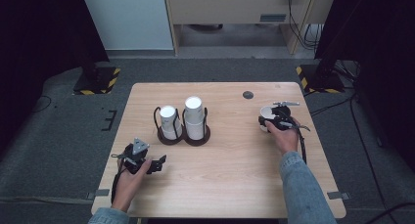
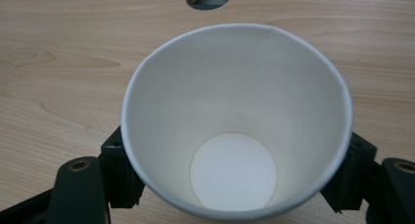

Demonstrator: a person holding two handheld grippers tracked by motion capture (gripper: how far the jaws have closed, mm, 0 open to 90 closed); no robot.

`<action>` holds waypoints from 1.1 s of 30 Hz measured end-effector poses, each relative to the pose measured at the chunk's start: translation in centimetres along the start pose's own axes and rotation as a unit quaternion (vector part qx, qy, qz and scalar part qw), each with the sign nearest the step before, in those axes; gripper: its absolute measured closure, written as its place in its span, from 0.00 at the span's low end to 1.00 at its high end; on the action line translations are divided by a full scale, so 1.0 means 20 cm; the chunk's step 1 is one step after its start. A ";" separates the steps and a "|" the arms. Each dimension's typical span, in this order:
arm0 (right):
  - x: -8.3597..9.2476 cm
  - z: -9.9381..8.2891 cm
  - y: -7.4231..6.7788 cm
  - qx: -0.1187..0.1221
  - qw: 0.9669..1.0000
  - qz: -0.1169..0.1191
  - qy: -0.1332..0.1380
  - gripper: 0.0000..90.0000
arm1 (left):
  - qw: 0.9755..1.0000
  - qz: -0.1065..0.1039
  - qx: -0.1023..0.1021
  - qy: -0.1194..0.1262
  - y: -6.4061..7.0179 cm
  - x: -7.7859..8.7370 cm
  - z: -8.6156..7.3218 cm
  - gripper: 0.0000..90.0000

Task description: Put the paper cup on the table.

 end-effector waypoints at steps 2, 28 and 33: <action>0.00 0.00 -0.01 0.005 1.000 -0.001 -0.001 0.29 | 1.000 0.000 0.000 0.001 0.00 0.00 0.00 0.08; 0.15 -0.07 0.01 0.018 1.000 0.002 0.013 0.07 | 1.000 0.002 -0.003 0.000 0.00 0.00 0.01 0.07; 0.20 -0.06 0.01 0.019 1.000 0.010 0.021 0.07 | 1.000 0.003 -0.003 -0.001 0.00 0.00 0.00 0.07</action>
Point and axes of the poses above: each handheld gripper's, and its own axes: x roughly backward along the jaws, z roughly out of its top, y roughly to its right, the point moved 6 cm from there along -x, roughly forward along the jaws, and after that the axes turned 3 degrees about -y, right-handed, at the moved point
